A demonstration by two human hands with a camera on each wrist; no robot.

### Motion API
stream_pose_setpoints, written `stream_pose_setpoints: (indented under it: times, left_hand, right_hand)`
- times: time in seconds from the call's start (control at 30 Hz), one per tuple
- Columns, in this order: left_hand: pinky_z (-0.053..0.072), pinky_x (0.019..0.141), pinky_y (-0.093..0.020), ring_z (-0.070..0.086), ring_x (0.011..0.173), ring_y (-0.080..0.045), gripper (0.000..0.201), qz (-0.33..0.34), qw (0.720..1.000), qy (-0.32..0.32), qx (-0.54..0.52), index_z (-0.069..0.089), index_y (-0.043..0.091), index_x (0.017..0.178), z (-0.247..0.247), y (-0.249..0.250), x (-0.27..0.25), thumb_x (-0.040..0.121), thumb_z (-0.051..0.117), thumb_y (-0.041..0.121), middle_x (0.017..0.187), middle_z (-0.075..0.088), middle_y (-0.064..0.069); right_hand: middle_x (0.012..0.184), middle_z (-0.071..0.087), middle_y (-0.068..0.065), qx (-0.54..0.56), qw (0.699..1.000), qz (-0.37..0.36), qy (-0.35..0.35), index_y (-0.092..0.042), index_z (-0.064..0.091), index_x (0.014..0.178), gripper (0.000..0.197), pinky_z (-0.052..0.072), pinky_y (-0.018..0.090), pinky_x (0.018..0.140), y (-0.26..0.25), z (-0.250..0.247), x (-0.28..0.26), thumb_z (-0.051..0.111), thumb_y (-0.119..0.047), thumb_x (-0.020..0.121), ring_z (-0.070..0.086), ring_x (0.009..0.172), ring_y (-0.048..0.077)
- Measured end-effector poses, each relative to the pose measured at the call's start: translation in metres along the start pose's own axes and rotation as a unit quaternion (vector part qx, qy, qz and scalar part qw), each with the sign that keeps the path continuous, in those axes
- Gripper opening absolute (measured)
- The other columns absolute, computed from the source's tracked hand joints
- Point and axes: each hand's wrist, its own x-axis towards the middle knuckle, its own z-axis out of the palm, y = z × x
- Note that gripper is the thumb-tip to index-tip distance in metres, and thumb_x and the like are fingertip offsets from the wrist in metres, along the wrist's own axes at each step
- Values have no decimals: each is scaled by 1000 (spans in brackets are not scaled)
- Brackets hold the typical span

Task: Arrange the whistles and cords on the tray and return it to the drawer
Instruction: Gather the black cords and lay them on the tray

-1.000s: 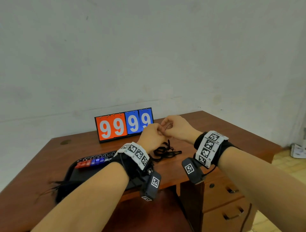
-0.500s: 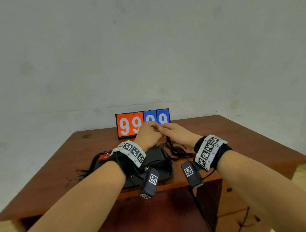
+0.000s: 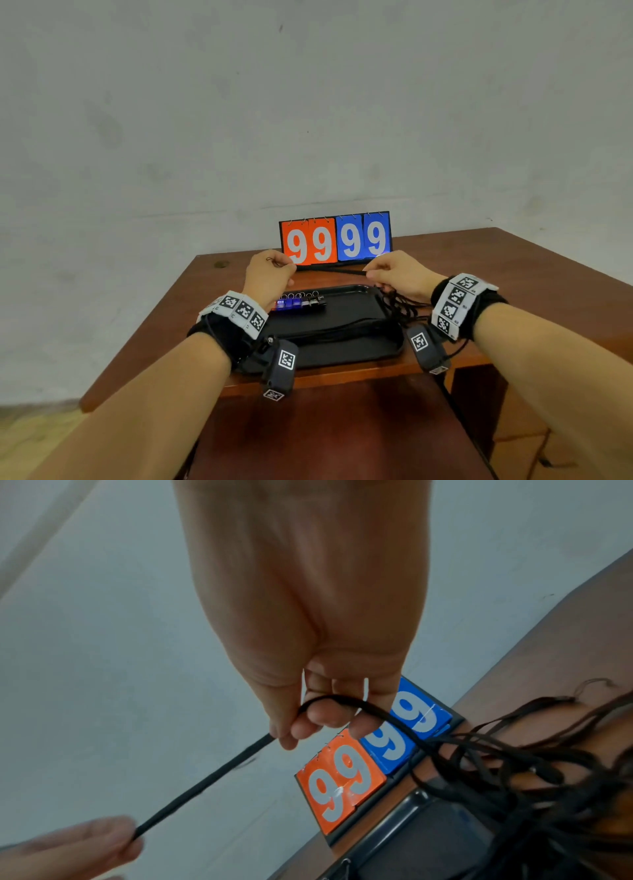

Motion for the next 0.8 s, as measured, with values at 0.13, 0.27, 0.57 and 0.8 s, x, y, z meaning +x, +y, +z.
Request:
stream_pose_setpoints:
  times: [0.13, 0.27, 0.57, 0.8]
  left_hand:
    - [59, 77, -34, 68, 68, -17, 8, -10, 999, 36, -5, 65, 15, 92, -16, -13, 6, 90, 65, 7, 94, 69, -4]
    - [53, 66, -30, 68, 67, -18, 9, -24, 998, 56, -17, 64, 15, 90, -26, -23, 12, 90, 64, 6, 93, 68, -5]
    - [51, 63, -29, 68, 68, -17, 6, -52, 995, 79, -25, 64, 14, 93, -43, -43, 21, 92, 64, 8, 94, 68, -6]
    - [49, 61, -29, 65, 63, -19, 6, -60, 994, 92, -6, 65, 13, 86, -66, -59, 19, 88, 67, 7, 88, 69, -6]
  right_hand:
    - [79, 67, 1, -20, 999, 24, 29, -14, 71, 105, 15, 50, 22, 68, 13, -7, 3, 59, -19, 96, 58, 68, 12]
    - [77, 67, 7, -18, 997, 52, 61, -12, 71, 106, 16, 48, 14, 57, 25, -16, 1, 60, -15, 96, 57, 59, 6]
    - [67, 64, 2, -19, 987, 107, 121, -11, 73, 102, 14, 45, 29, 52, 57, -28, -4, 61, -15, 94, 50, 53, 16]
    - [73, 67, 4, 4, 989, 109, 102, -10, 72, 101, 15, 43, 18, 48, 53, -25, -9, 58, -12, 95, 51, 54, 11]
